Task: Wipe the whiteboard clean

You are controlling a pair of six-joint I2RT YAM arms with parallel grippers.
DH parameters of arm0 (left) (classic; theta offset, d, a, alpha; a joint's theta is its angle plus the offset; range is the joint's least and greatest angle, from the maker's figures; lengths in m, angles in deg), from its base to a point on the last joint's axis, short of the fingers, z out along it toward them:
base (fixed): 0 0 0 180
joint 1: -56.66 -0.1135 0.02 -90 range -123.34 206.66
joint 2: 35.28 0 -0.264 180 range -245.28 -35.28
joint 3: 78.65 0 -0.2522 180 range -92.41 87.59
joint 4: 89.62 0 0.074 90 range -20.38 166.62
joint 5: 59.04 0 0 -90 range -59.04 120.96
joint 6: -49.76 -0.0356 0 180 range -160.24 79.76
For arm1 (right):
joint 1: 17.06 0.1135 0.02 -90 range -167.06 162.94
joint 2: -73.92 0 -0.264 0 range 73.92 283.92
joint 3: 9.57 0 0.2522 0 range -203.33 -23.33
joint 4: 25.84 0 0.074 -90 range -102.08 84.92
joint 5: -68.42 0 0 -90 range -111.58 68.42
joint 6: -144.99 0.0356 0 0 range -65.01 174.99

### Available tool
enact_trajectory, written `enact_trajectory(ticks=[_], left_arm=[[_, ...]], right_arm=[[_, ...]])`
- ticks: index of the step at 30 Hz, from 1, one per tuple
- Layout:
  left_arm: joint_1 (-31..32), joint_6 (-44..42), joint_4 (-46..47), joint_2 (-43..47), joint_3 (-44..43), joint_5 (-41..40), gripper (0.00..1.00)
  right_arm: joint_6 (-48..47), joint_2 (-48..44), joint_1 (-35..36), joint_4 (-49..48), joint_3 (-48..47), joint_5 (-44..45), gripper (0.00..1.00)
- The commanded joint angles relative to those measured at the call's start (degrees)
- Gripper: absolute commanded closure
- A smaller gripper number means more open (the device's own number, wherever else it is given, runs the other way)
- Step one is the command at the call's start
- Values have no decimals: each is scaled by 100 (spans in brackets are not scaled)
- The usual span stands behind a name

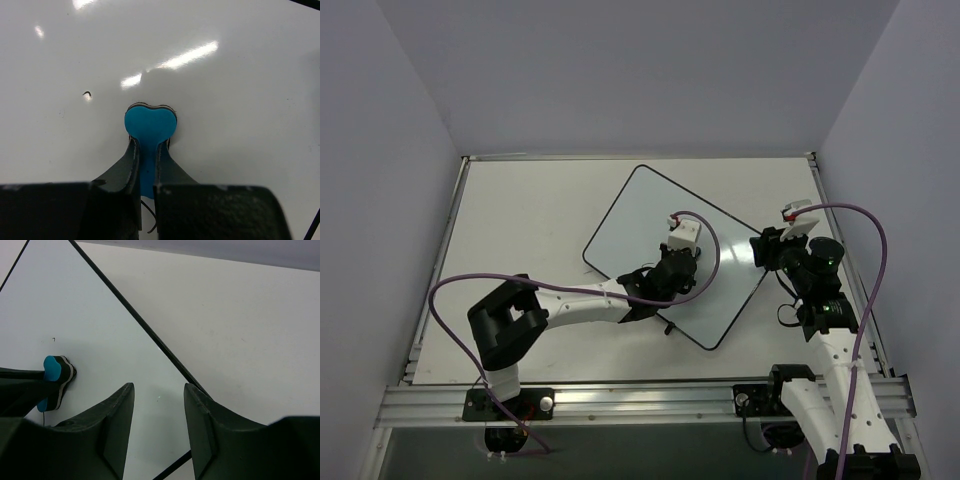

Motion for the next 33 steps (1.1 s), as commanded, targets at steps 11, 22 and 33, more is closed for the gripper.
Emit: enact_trajectory(ticks=[11,22,33], left_arm=[[161,500,-165,67,523,64,98],[152,500,10,93,708,117,98],[161,237,-42,357,699,-41,98]], right_arm=[[552,19,34,97,-287,1064,53],[1107,177,-1,966,-806,660,43],[1792,89,-151,1547,-754,1469,44]])
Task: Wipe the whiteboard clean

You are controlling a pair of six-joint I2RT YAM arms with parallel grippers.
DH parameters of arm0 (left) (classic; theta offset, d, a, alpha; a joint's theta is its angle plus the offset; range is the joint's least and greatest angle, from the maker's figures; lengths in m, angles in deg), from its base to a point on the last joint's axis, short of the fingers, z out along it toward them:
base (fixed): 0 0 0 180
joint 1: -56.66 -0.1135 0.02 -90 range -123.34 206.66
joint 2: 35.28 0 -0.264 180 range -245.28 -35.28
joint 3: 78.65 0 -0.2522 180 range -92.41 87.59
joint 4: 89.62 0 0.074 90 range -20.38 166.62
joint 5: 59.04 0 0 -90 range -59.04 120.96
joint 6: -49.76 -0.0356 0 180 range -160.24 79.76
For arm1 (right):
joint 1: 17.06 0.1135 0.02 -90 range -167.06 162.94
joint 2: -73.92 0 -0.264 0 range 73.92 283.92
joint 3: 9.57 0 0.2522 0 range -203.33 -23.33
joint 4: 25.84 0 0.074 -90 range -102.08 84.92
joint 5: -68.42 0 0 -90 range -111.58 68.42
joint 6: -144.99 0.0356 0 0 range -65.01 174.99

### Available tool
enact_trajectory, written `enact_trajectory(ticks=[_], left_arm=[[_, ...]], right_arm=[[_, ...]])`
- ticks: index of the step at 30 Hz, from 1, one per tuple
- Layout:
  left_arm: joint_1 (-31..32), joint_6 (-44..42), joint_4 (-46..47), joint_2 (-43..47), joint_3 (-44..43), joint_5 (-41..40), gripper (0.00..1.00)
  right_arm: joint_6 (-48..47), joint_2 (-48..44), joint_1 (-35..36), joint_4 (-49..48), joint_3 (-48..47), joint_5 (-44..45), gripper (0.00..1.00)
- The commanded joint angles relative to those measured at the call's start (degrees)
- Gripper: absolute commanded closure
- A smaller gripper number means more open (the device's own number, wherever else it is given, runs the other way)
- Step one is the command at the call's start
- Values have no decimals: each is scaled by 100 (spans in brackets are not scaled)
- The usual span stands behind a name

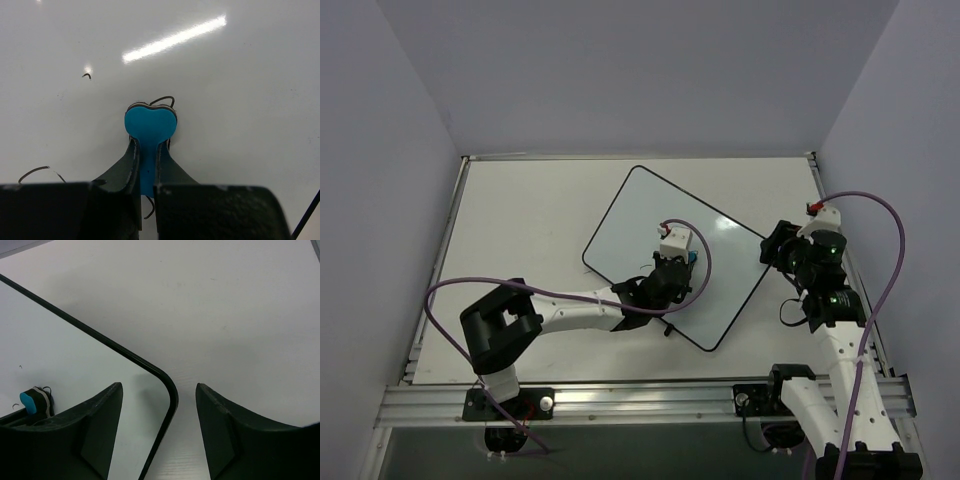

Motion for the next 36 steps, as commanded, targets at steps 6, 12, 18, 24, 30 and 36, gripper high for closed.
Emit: enact_trajectory(ticks=[6,12,18,24,30,36], left_arm=[[34,-230,-462,235,135,43,98],[25,-186,-409,174,188,26,98],[25,-186,-374,191,241,43,98],[8,-63,-277,200,337,26,98],[17,51,-172,297,539,34,98],[25,43,-84,429,619,78,98]], right_arm=[[346,-42,-46,-259,54,-931,50],[329,55,-46,-243,107,-898,55],[-47,-95,-46,-33,-164,-387,51],[-655,572,-64,75,-736,-835,45],[-1639,2531,-493,424,-1693,-2518,48],[-2938,4483,-249,1953,-3653,-3823,48]])
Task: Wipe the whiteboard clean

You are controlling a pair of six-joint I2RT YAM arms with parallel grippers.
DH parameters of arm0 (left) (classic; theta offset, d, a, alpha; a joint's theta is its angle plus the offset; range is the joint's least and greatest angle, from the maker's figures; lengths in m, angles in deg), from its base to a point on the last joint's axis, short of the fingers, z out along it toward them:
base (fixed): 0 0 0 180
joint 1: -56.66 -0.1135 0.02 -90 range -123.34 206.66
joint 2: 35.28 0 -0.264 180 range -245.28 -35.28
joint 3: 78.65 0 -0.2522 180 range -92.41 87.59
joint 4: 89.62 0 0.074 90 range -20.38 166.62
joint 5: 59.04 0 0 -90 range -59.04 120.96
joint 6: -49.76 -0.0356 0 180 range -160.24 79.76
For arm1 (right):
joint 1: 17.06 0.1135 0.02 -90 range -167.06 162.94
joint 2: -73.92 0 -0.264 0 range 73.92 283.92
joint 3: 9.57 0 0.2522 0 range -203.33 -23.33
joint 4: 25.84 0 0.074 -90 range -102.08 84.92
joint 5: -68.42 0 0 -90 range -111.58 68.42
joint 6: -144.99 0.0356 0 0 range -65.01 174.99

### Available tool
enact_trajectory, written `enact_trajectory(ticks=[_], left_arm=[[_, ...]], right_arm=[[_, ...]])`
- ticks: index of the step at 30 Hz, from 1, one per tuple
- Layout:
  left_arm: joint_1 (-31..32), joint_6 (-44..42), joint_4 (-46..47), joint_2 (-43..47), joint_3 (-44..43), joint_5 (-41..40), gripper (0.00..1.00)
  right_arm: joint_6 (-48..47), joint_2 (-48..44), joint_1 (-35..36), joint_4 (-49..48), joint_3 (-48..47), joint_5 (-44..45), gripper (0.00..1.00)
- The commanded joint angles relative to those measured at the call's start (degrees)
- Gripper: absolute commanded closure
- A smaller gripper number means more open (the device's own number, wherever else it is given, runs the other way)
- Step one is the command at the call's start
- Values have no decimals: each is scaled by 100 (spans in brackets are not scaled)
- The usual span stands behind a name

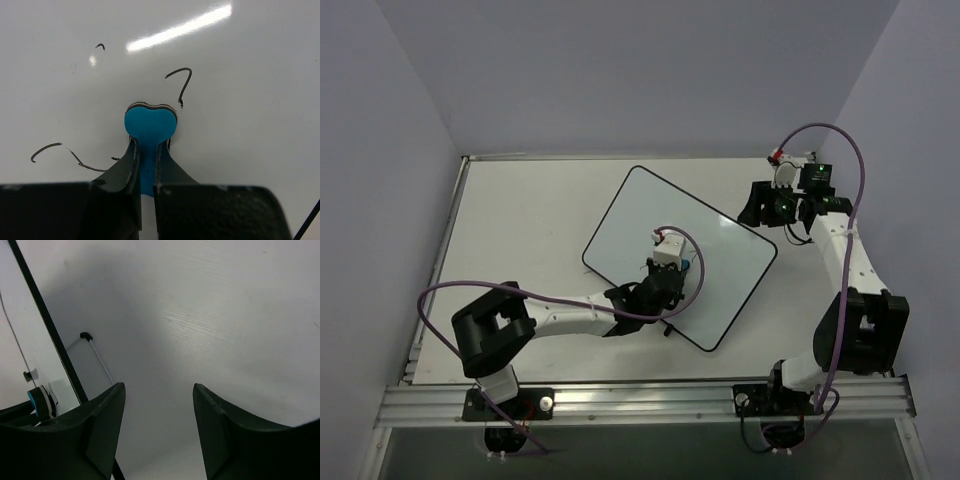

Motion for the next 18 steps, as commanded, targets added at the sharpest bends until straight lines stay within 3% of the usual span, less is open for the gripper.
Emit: enact_trajectory(ticks=[1,9,18], left_arm=[[4,36,-79,186,160,70,98],[3,1,88,81,222,149,98],[3,-17,70,125,187,140,98]], right_arm=[[-998,528,193,1050,-874,-1166,48],[-831,459,150,699,-1200,-1509,49],[-1332,811,290,1261,-1210,-2011,51]])
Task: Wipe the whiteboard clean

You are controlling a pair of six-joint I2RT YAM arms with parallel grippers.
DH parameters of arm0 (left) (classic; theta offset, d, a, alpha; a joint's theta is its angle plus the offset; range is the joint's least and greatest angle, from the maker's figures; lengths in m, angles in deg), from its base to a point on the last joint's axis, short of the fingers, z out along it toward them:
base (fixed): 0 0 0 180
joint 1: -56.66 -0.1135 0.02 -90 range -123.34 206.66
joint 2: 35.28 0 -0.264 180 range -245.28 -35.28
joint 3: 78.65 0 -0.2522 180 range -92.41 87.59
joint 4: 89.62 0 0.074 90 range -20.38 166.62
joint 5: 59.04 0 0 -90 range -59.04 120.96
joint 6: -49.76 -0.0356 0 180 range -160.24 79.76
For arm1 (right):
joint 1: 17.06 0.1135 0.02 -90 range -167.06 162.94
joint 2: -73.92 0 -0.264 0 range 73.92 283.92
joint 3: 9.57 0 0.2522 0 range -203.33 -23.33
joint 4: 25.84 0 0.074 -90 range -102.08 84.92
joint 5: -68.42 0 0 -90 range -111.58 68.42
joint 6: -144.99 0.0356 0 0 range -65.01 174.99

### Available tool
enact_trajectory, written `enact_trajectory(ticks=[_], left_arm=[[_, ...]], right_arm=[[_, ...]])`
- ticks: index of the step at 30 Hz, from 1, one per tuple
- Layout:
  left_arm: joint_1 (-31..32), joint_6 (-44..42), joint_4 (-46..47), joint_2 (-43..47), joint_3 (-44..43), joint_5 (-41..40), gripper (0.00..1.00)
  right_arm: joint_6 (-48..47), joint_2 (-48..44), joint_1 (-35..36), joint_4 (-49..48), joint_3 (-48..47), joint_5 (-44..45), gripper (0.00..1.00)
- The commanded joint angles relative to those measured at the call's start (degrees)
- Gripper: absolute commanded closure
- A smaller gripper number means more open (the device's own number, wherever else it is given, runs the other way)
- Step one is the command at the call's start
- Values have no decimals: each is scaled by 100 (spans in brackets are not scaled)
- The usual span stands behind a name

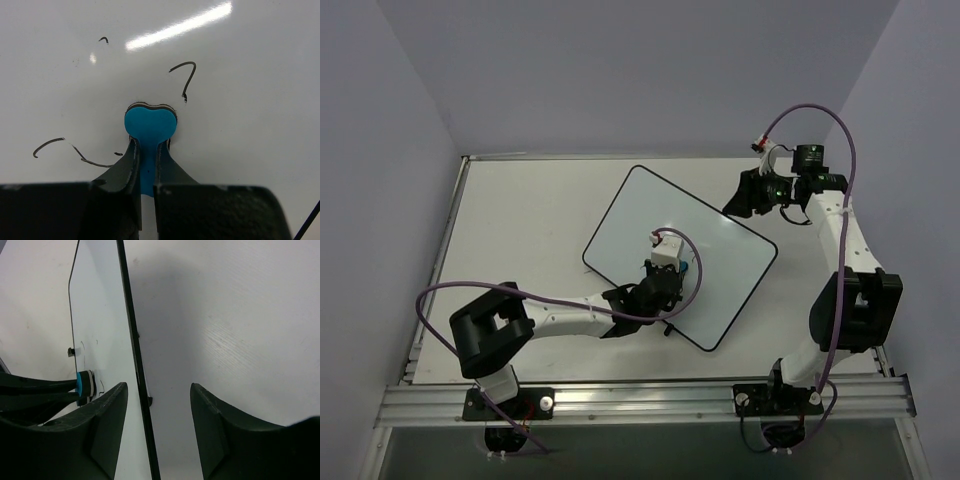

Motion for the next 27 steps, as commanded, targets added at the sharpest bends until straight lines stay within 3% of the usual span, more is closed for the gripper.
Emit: enact_trajectory(ticks=[1,8,11,12,15,18,27], left_arm=[[6,-32,-26,46,16,101,98],[14,-137,-17,46,7,109,98],[6,-137,26,90,60,92,98],[14,-137,44,116,95,92,98],[6,-199,114,116,104,74,98],[6,-295,97,108,51,57,98],[-56,-673,-325,371,-458,-128,98]], right_arm=[[-278,-11,89,309,272,-402,51],[-419,-29,177,448,476,-613,56],[-550,76,212,632,319,-710,69],[-594,129,221,659,300,-710,78],[-647,173,221,694,291,-710,93],[-709,86,221,668,317,-640,100],[-744,-134,221,457,476,-481,100]])
